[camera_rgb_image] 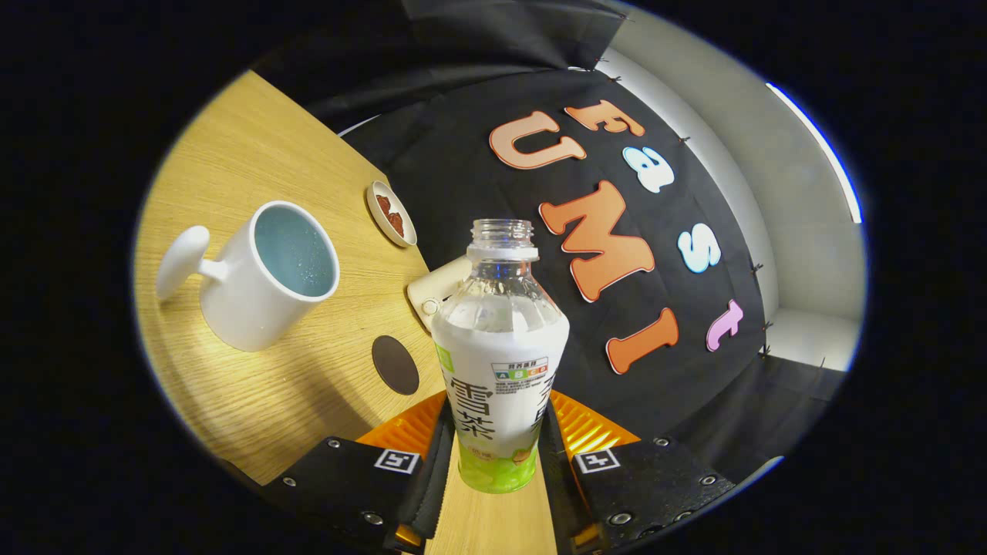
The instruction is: Take the bottle from table, then pour the juice into the cup, finally place the bottle on the coaster
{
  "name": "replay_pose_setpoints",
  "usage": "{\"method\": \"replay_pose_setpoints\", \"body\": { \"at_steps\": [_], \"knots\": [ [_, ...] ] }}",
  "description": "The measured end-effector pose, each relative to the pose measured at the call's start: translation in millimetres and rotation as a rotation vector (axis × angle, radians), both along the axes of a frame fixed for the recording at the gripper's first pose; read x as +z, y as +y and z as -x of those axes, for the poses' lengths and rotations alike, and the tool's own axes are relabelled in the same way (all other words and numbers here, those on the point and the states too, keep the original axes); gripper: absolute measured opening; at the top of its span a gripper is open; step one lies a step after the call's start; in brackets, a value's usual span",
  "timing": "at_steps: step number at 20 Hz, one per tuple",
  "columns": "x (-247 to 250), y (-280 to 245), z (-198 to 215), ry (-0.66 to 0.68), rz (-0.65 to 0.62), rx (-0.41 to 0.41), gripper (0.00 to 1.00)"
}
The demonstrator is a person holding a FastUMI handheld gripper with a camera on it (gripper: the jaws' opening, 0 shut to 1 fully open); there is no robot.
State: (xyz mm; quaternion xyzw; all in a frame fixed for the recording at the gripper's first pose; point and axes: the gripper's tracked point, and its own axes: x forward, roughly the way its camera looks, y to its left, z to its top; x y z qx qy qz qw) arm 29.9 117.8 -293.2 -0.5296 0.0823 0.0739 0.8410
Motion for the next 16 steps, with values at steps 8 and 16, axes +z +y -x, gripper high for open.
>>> {"method": "replay_pose_setpoints", "body": {
  "at_steps": [8,16],
  "knots": [
    [5,20,-3,-0.07,0.216,0.076,0.59],
    [4,34,3,-0.081,0.395,0.13,0.58]
  ]
}}
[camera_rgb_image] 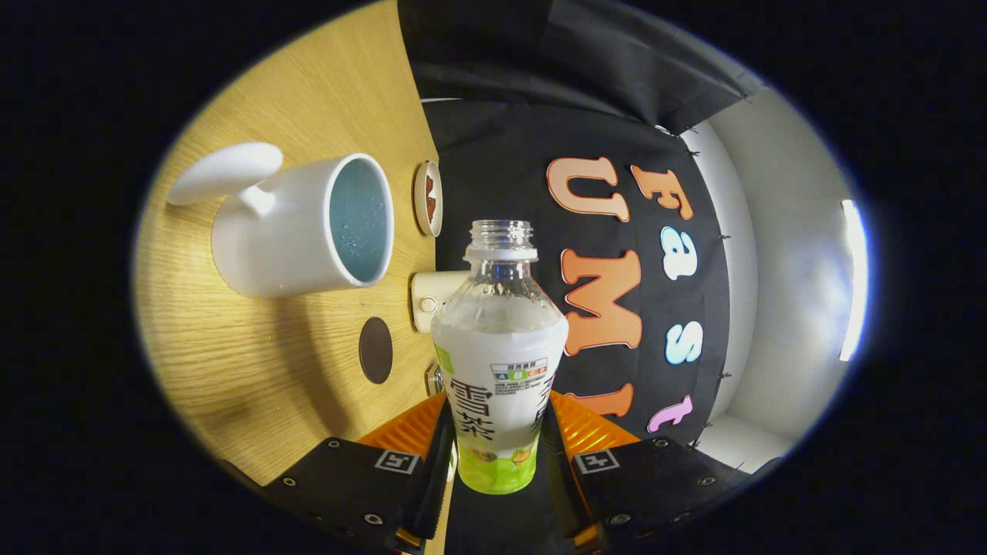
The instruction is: Take the bottle from table, then pour the juice into the cup, finally place the bottle on the coaster
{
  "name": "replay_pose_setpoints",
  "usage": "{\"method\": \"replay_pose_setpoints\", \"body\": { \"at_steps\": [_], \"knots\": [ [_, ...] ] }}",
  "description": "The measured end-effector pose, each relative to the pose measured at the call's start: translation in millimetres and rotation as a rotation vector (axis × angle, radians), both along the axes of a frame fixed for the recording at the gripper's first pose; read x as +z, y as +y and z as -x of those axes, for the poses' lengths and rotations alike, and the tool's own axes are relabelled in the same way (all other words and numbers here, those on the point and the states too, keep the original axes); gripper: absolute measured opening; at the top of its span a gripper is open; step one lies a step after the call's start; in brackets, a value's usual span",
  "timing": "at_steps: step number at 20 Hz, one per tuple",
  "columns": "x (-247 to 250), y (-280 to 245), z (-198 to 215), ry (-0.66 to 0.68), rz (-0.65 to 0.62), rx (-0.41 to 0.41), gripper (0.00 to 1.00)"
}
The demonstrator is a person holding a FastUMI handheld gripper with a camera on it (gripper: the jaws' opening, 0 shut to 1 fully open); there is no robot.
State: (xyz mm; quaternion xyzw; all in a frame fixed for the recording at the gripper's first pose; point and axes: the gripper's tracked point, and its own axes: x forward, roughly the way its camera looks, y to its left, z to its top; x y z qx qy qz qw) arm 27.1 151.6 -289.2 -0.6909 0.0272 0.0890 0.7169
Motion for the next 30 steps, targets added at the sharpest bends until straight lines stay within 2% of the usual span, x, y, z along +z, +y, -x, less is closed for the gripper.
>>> {"method": "replay_pose_setpoints", "body": {
  "at_steps": [18,30],
  "knots": [
    [7,-3,-11,-0.057,0.2,0.044,0.58],
    [21,-5,-21,-0.116,0.266,0.061,0.58]
  ]
}}
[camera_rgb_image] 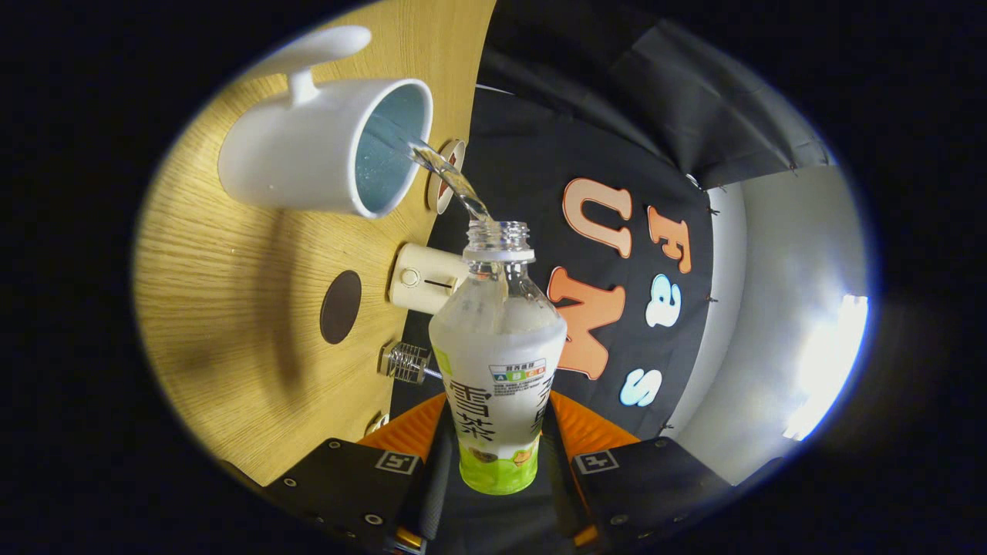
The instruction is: Take the bottle from table, then pour the juice into the cup, finally place the bottle on the coaster
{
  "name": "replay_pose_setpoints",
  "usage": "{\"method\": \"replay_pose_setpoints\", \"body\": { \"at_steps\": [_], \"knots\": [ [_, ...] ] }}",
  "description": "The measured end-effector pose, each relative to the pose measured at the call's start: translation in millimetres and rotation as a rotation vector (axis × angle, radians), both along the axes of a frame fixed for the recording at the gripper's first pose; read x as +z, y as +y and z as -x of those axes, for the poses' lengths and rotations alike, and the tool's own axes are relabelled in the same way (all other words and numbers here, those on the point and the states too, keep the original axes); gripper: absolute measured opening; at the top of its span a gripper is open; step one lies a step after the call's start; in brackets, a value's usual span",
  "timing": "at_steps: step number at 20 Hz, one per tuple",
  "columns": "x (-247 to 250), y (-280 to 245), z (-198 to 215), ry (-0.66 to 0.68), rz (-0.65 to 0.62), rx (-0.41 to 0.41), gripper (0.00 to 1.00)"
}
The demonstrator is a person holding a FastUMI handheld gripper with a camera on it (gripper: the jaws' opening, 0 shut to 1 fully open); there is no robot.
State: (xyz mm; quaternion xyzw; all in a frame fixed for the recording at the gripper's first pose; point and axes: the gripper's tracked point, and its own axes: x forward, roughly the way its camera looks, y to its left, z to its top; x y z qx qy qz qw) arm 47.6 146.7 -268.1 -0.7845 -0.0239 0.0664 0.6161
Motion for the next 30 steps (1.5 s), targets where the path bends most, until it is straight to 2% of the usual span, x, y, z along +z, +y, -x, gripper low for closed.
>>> {"method": "replay_pose_setpoints", "body": {
  "at_steps": [30],
  "knots": [
    [22,23,-9,-0.081,0.198,0.135,0.58]
  ]
}}
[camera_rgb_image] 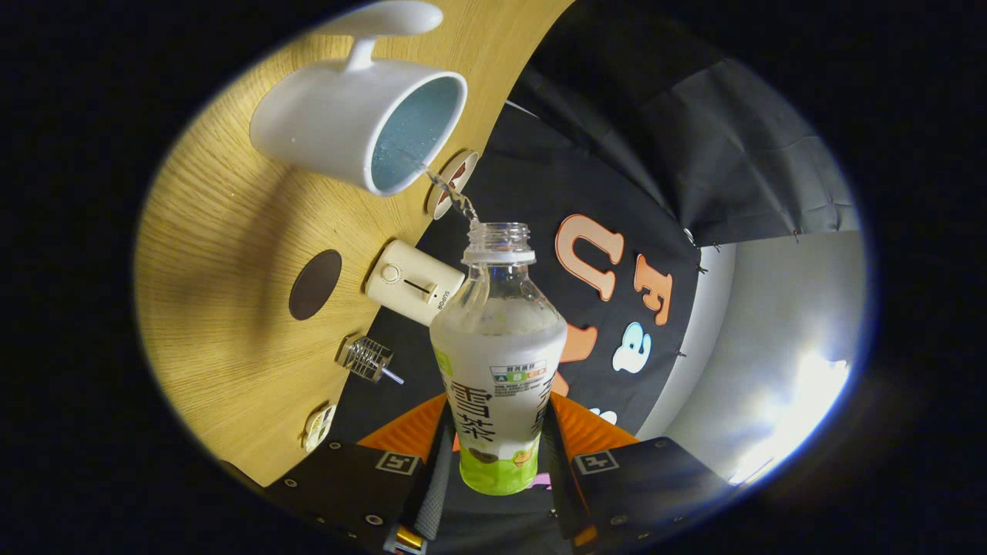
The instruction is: Take the bottle from table, then pour the juice into the cup, finally place the bottle on the coaster
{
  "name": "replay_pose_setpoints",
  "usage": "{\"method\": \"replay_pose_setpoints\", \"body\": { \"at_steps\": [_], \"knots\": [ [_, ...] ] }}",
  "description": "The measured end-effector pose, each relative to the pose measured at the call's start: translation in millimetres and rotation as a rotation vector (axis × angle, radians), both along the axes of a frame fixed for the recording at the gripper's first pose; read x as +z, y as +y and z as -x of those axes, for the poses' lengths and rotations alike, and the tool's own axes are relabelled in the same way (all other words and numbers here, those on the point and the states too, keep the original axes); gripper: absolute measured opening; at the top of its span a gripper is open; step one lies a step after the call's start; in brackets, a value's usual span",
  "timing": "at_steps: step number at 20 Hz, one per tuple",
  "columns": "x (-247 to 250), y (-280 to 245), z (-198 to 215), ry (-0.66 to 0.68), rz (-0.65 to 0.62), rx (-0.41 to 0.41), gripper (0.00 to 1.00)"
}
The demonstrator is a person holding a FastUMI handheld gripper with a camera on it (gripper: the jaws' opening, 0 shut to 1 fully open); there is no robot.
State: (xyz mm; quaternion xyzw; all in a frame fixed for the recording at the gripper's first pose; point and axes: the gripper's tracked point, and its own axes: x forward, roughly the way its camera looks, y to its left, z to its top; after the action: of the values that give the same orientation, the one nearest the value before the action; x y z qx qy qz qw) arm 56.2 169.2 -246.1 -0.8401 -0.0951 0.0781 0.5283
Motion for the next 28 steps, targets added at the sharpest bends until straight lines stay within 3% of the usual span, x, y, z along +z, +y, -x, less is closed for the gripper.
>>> {"method": "replay_pose_setpoints", "body": {
  "at_steps": [28],
  "knots": [
    [11,43,0,-0.083,0.247,0.207,0.58]
  ]
}}
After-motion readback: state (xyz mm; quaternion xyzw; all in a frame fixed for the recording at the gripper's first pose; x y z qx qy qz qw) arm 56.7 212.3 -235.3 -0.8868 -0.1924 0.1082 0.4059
